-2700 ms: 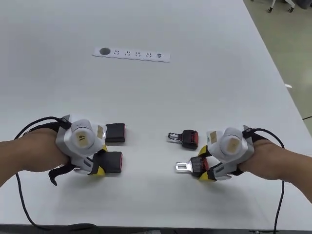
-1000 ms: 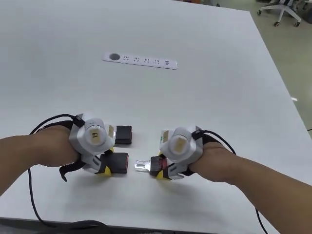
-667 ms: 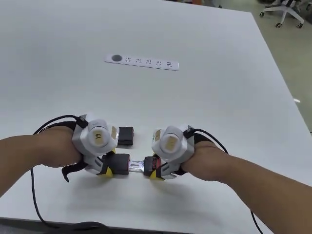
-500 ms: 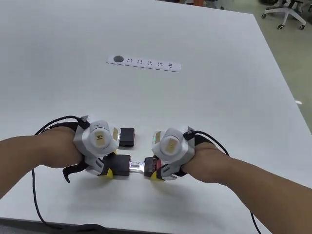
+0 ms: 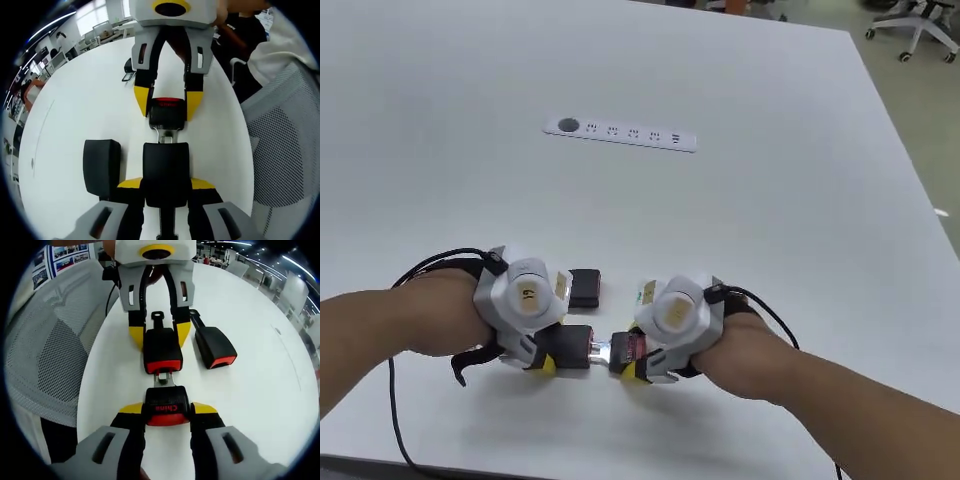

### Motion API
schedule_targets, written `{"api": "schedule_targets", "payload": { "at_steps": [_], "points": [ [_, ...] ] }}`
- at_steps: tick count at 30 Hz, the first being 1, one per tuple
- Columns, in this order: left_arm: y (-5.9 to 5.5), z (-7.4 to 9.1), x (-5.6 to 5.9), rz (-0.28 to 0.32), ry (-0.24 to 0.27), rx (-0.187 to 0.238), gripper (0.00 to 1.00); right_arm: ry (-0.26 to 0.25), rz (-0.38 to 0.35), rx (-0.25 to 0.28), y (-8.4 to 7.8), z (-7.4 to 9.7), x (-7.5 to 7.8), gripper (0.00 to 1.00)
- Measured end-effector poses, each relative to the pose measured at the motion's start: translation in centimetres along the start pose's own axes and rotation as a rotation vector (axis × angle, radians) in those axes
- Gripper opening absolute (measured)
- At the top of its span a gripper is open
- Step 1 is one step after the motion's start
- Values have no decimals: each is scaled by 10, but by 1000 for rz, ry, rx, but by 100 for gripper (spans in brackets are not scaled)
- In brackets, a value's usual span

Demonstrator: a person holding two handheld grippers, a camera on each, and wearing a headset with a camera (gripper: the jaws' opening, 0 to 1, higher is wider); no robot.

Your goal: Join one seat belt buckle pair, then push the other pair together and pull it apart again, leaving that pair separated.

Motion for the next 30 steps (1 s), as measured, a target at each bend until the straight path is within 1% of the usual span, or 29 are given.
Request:
{"api": "schedule_targets", "payload": {
  "at_steps": [3,7,9,11,15,19,23,24,25,26,28,29,30],
  "points": [
    [2,0,1,-14,-7,-3,33,-3,27,-3,1,-1,-2,32],
    [4,3,2,-7,-8,11,33,0,9,1,4,-2,-1,31],
    [5,5,4,-9,-6,20,33,0,21,-3,7,-5,-1,31],
    [5,5,4,-8,-4,28,33,1,27,-8,8,-5,-2,31],
    [3,6,4,-6,-1,48,32,5,29,-1,10,-5,-3,31],
    [2,5,3,-2,0,48,32,-4,26,5,16,-12,-7,31],
    [0,4,3,6,2,50,32,-2,-6,33,17,-11,-8,31],
    [0,5,2,8,2,54,32,-3,13,27,21,-8,-5,31],
    [0,6,3,6,2,55,32,-20,5,28,20,-11,-4,31],
    [0,6,4,4,2,55,32,-25,16,21,20,-11,-6,31],
    [1,7,4,3,2,56,32,-24,11,23,21,-7,-9,31],
    [1,7,5,3,2,57,32,-38,-11,27,20,-3,-9,31],
    [0,7,5,0,1,57,32,-39,-14,28,20,-2,-10,31]
  ]
}}
Point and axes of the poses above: the centre of the closed fingertips' face, and the gripper's own axes: z roughly backward along the fingers, x roughly to its right, y roughly out of its top, the point moved 8 cm from there along z, roughly backward along the fingers, and after that the axes turned 10 degrees about -z, right-handed, at the moved point
